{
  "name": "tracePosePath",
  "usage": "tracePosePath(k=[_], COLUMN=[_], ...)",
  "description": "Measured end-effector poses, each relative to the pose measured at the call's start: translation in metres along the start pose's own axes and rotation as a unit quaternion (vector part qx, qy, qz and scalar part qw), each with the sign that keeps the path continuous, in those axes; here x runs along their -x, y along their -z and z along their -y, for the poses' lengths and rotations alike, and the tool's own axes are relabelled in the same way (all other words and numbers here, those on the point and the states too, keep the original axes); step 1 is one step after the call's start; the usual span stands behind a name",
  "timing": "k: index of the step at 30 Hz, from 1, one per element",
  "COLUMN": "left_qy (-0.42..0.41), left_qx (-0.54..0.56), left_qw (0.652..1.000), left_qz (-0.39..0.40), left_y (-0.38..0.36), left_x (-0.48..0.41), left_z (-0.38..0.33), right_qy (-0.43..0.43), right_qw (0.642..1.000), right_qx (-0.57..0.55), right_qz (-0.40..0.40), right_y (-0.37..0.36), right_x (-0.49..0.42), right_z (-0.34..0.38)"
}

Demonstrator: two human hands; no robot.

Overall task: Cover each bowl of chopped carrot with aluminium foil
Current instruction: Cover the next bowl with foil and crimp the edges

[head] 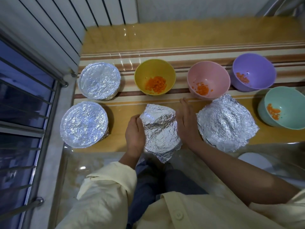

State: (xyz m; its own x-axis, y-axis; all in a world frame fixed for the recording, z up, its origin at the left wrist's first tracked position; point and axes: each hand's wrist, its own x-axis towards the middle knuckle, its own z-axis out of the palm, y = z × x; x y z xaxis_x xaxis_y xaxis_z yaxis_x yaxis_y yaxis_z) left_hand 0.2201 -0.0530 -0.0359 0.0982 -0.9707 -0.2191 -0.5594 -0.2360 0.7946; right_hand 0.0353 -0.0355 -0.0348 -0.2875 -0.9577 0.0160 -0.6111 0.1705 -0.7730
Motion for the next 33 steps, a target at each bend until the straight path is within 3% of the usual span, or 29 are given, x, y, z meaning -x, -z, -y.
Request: tracePosePath(k=[3, 6, 10, 19, 26, 31, 33], left_qy=[-0.073, -0.134, -0.13, -0.107, -0.008, 0.043, 0.036], left_qx=[-0.032, -0.042, -0.03, 0.015, -0.006, -0.017, -0.008], left_qw=[0.995, 0.989, 0.991, 0.994, 0.999, 0.996, 0.996], left_qz=[-0.06, -0.036, -0.019, -0.036, -0.046, -0.077, -0.081], left_y=[0.0, -0.006, -0.013, -0.012, -0.002, 0.005, 0.007], left_x=[0.006, 0.007, 0.009, 0.006, 0.002, 0.015, 0.024], left_z=[0.0, -0.003, -0.004, 0.001, 0.003, 0.005, 0.004], right_qy=[-0.011, -0.041, -0.088, -0.169, -0.163, -0.063, -0.063], right_qw=[0.999, 0.997, 0.992, 0.964, 0.972, 0.992, 0.991], right_qx=[-0.012, -0.027, -0.077, -0.17, -0.172, -0.016, -0.021], right_qz=[-0.047, -0.066, -0.056, -0.112, 0.001, 0.105, 0.118], right_y=[-0.004, -0.017, -0.026, -0.03, -0.011, -0.008, -0.009], right_x=[0.021, 0.043, 0.048, 0.045, 0.015, -0.019, -0.024], right_z=[0.012, 0.018, 0.016, 0.013, 0.015, 0.017, 0.02])
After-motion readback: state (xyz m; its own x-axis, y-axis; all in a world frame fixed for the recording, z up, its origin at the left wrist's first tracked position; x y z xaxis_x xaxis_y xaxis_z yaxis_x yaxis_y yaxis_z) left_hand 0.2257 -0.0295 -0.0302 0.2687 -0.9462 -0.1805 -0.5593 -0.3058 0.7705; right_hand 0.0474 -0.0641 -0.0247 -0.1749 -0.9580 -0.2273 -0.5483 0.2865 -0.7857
